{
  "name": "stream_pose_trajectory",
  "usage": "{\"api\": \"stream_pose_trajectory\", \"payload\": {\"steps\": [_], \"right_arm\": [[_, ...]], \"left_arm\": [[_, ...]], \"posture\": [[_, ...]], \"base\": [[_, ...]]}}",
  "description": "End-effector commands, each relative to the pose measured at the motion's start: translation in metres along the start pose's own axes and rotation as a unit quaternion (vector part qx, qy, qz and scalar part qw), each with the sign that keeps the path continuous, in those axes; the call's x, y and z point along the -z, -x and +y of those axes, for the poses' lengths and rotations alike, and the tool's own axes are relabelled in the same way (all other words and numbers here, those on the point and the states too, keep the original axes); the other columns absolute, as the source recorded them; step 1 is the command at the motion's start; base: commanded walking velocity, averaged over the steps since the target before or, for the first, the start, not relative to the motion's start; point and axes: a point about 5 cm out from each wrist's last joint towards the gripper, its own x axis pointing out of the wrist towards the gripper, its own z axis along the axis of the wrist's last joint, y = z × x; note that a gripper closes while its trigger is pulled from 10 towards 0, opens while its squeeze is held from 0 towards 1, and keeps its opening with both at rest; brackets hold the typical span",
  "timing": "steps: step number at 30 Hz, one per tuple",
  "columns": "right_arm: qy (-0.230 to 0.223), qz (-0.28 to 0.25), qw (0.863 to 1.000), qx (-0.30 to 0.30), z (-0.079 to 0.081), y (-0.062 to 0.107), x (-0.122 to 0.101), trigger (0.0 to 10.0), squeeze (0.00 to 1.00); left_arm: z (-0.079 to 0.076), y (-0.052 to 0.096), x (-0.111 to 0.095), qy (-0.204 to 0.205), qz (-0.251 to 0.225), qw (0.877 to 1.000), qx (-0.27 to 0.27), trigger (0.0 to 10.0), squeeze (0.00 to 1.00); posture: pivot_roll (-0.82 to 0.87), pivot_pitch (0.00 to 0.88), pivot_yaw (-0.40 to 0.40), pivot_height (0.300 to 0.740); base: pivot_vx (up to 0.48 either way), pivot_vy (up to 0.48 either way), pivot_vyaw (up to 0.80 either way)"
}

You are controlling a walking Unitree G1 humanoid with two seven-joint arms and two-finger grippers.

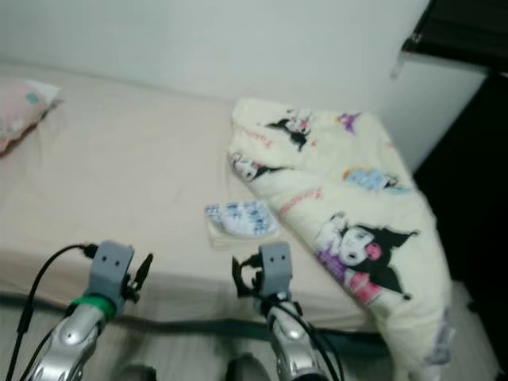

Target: Clean up the room

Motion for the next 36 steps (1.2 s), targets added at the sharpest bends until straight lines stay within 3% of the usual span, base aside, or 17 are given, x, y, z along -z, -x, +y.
{"api": "stream_pose_trajectory", "payload": {"steps": [1, 7, 9, 10, 11, 13, 14, 16, 20, 22, 28, 30, 32, 33, 34, 35, 36], "right_arm": [[-0.004, 0.01, 1.0, 0.005, -0.002, 0.003, 0.004, 10.0, 0.0], [-0.01, 0.009, 1.0, 0.01, -0.003, 0.004, 0.005, 10.0, 0.0], [-0.016, 0.012, 1.0, 0.008, -0.002, 0.004, 0.005, 10.0, 0.0], [-0.024, 0.011, 1.0, 0.002, -0.001, 0.003, 0.004, 10.0, 0.0], [-0.024, 0.011, 1.0, 0.002, -0.001, 0.003, 0.004, 10.0, 0.0], [-0.039, 0.009, 0.999, -0.008, 0.002, 0.003, 0.003, 10.0, 0.0], [-0.039, 0.009, 0.999, -0.008, 0.002, 0.003, 0.003, 10.0, 0.0], [-0.088, 0.01, 0.996, -0.013, 0.003, 0.003, 0.001, 10.0, 0.0], [-0.129, 0.011, 0.992, -0.007, 0.002, 0.003, 0.001, 10.0, 0.0], [-0.207, 0.01, 0.978, 0.005, 0.002, -0.001, -0.004, 10.0, 0.0], [-0.289, 0.009, 0.957, 0.028, 0.005, -0.011, -0.01, 10.0, 0.0], [-0.289, 0.009, 0.957, 0.028, 0.005, -0.011, -0.01, 10.0, 0.0], [-0.35, 0.025, 0.936, 0.028, 0.011, -0.016, -0.007, 10.0, 0.0], [-0.35, 0.025, 0.936, 0.028, 0.011, -0.016, -0.007, 10.0, 0.0], [-0.385, 0.036, 0.922, 0.02, 0.019, -0.02, -0.006, 10.0, 0.0], [-0.385, 0.036, 0.922, 0.02, 0.019, -0.02, -0.006, 10.0, 0.0], [-0.408, 0.046, 0.912, 0.013, 0.026, -0.024, -0.007, 10.0, 0.0]], "left_arm": [[-0.003, 0.003, 0.005, -0.004, 0.011, 1.0, 0.005, 10.0, 0.0], [-0.002, 0.005, 0.006, -0.022, 0.011, 1.0, 0.007, 10.0, 0.0], [0.0, 0.006, 0.005, -0.049, 0.006, 0.999, 0.009, 10.0, 0.0], [0.005, 0.005, 0.004, -0.086, 0.003, 0.996, 0.012, 10.0, 0.0], [0.005, 0.005, 0.004, -0.086, 0.003, 0.996, 0.012, 10.0, 0.0], [0.016, 0.001, 0.0, -0.143, -0.003, 0.99, 0.013, 10.0, 0.0], [0.016, 0.001, 0.0, -0.143, -0.003, 0.99, 0.013, 10.0, 0.0], [0.037, -0.004, -0.01, -0.214, -0.019, 0.977, 0.015, 10.0, 0.0], [0.044, -0.007, -0.017, -0.244, -0.03, 0.969, 0.019, 10.0, 0.0], [0.053, -0.013, -0.027, -0.278, -0.043, 0.959, 0.024, 10.0, 0.0], [0.058, -0.021, -0.04, -0.332, -0.063, 0.94, 0.038, 10.0, 0.0], [0.058, -0.021, -0.04, -0.332, -0.063, 0.94, 0.038, 10.0, 0.0], [0.058, -0.026, -0.045, -0.369, -0.074, 0.925, 0.051, 10.0, 0.0], [0.058, -0.026, -0.045, -0.369, -0.074, 0.925, 0.051, 10.0, 0.0], [0.059, -0.027, -0.048, -0.385, -0.082, 0.918, 0.054, 10.0, 0.0], [0.059, -0.027, -0.048, -0.385, -0.082, 0.918, 0.054, 10.0, 0.0], [0.06, -0.028, -0.052, -0.394, -0.089, 0.913, 0.056, 10.0, 0.0]], "posture": [[0.04, 0.056, -0.053, 0.595], [0.04, 0.065, -0.052, 0.58], [0.04, 0.068, -0.052, 0.58], [0.04, 0.073, -0.054, 0.58], [0.04, 0.073, -0.054, 0.58], [0.04, 0.079, -0.059, 0.58], [0.04, 0.079, -0.059, 0.58], [0.04, 0.098, -0.067, 0.58], [0.04, 0.104, -0.067, 0.58], [0.04, 0.116, -0.06, 0.58], [0.04, 0.134, -0.047, 0.58], [0.04, 0.134, -0.047, 0.58], [0.05, 0.149, -0.036, 0.58], [0.05, 0.149, -0.036, 0.58], [0.06, 0.165, -0.03, 0.58], [0.06, 0.165, -0.03, 0.58], [0.06, 0.173, -0.029, 0.58]], "base": [[0.0, 0.0, 0.0], [0.0, 0.0, 0.0], [0.0, 0.0, 0.0], [0.0, 0.0, 0.0], [0.0, 0.0, 0.0], [0.0, 0.0, 0.0], [0.0, 0.0, 0.0], [0.0, 0.0, 0.0], [0.0, 0.0, 0.0], [0.0, 0.0, 0.0], [0.0, 0.0, 0.0], [0.0, 0.0, 0.0], [0.0, 0.0, 0.0], [0.0, 0.0, 0.0], [0.0, 0.0, 0.0], [0.0, 0.0, 0.0], [0.0, 0.0, 0.0]]}}
